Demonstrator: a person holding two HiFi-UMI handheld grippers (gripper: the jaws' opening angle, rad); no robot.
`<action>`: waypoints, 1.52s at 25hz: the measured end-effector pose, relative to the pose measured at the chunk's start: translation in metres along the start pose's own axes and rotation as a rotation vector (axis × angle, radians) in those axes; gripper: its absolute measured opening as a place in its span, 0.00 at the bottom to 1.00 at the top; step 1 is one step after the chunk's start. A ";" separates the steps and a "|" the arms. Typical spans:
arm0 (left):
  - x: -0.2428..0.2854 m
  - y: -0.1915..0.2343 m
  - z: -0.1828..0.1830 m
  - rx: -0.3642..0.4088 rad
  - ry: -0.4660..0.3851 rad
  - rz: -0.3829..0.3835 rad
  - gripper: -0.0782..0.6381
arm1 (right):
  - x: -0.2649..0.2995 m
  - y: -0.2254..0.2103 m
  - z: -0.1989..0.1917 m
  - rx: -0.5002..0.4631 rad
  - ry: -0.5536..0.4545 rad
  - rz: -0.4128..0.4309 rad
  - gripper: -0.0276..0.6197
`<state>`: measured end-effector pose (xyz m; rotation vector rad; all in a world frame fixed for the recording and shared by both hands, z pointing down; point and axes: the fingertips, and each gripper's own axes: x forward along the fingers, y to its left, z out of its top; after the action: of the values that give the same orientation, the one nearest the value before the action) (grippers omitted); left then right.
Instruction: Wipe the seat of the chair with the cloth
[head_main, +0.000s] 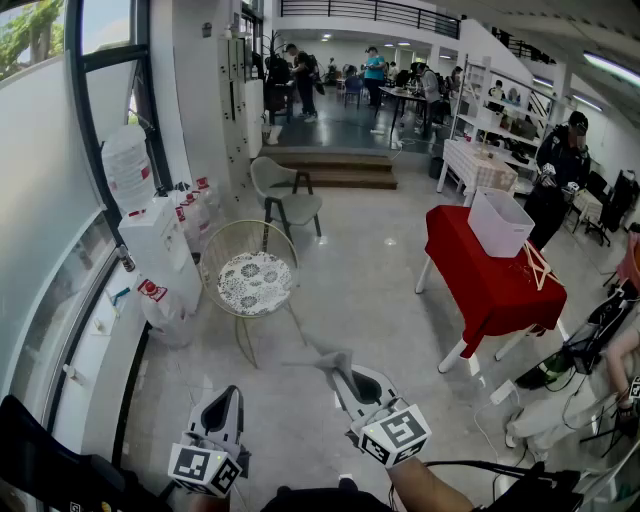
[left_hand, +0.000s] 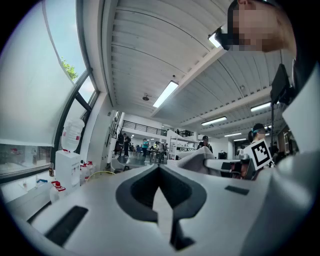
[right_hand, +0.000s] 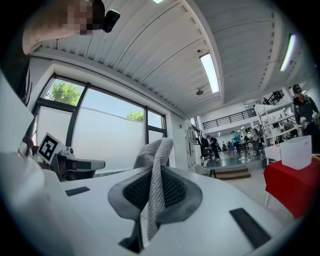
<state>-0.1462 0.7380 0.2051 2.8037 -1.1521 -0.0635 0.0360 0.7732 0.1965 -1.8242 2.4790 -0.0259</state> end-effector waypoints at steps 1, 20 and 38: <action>-0.001 0.001 0.000 -0.003 -0.001 0.002 0.12 | 0.000 0.000 0.000 -0.001 0.003 -0.001 0.08; -0.014 0.034 0.001 -0.039 -0.027 -0.043 0.12 | 0.026 0.035 -0.002 0.006 0.003 0.009 0.08; -0.007 0.083 0.000 -0.028 -0.030 -0.108 0.12 | 0.070 0.046 -0.007 0.051 -0.001 -0.050 0.08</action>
<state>-0.2094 0.6843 0.2151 2.8477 -0.9962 -0.1303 -0.0291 0.7202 0.1982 -1.8647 2.4081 -0.0900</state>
